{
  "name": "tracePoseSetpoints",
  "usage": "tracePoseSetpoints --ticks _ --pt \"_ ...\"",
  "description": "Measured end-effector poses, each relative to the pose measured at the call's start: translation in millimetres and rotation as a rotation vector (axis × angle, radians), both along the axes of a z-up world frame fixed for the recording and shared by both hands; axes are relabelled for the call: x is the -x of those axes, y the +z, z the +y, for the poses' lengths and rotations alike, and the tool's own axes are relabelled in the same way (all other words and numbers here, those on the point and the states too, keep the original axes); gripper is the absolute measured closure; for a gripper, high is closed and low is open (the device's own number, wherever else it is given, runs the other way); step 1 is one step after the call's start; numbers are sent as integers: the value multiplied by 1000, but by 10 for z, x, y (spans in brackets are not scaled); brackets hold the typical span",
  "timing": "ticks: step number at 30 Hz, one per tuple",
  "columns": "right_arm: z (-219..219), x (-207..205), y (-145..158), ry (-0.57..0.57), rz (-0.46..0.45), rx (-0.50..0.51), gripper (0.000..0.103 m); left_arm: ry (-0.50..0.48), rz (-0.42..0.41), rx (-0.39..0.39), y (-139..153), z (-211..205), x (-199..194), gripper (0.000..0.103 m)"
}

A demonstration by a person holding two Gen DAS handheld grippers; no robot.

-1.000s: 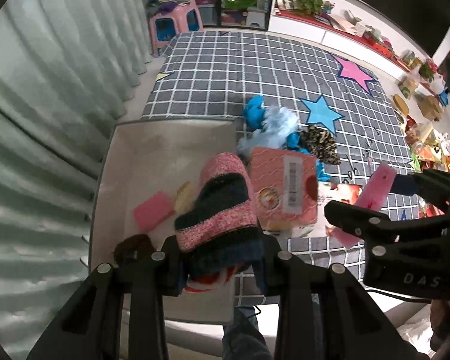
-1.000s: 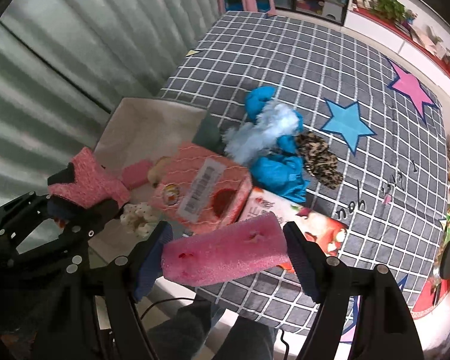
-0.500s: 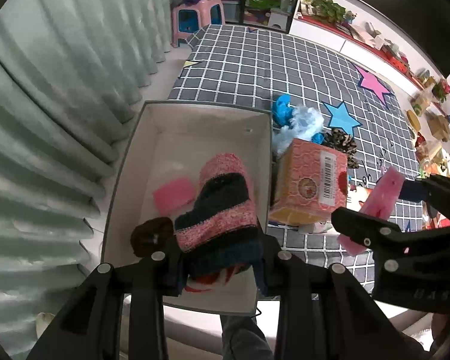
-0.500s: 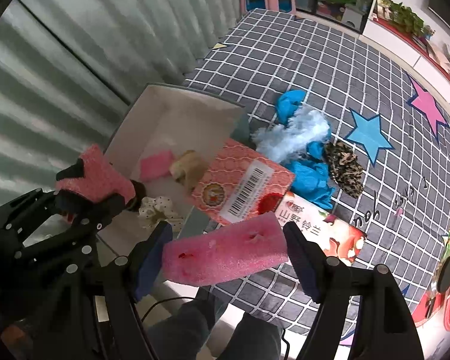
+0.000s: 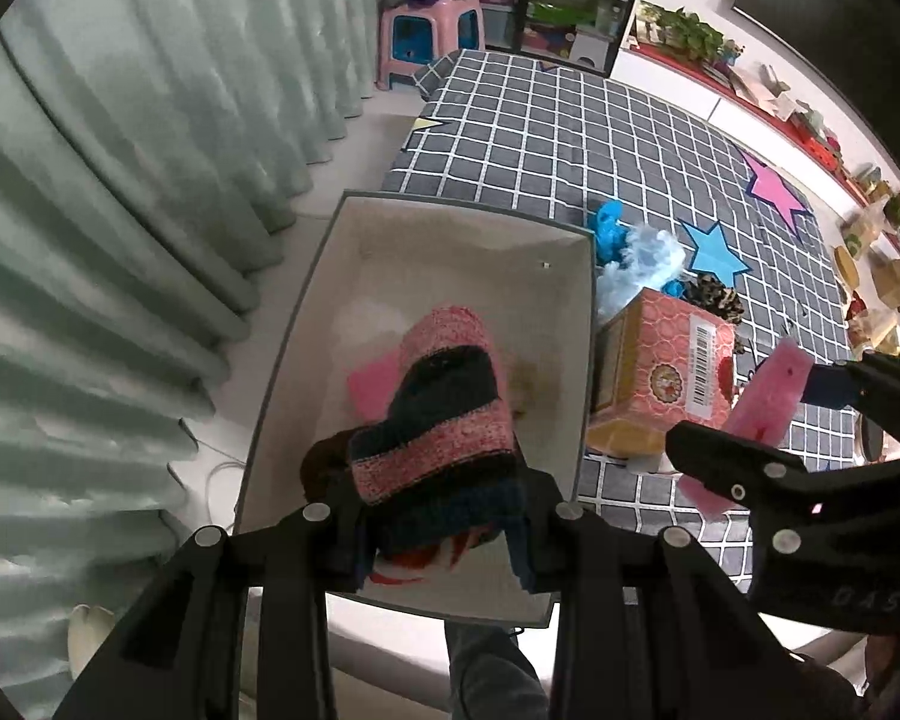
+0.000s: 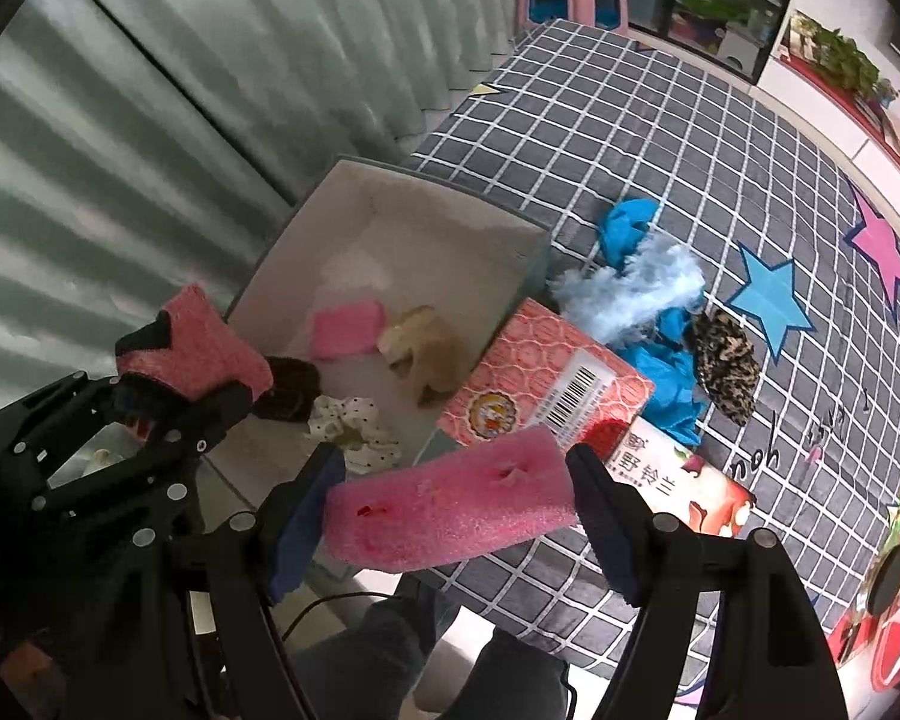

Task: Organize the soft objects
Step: 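Carry the striped sock and pink foam tube over the white box with both tools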

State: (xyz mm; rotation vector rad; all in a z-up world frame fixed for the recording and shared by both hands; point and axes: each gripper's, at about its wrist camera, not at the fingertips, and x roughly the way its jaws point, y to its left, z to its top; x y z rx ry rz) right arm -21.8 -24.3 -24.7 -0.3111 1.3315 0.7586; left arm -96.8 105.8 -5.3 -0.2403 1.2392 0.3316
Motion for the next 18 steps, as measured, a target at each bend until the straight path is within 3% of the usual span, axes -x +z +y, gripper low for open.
tracePoseSetpoints --ticks 18 --pt "135 24 -71 52 22 4 26 57 19 13 -60 113 62 66"
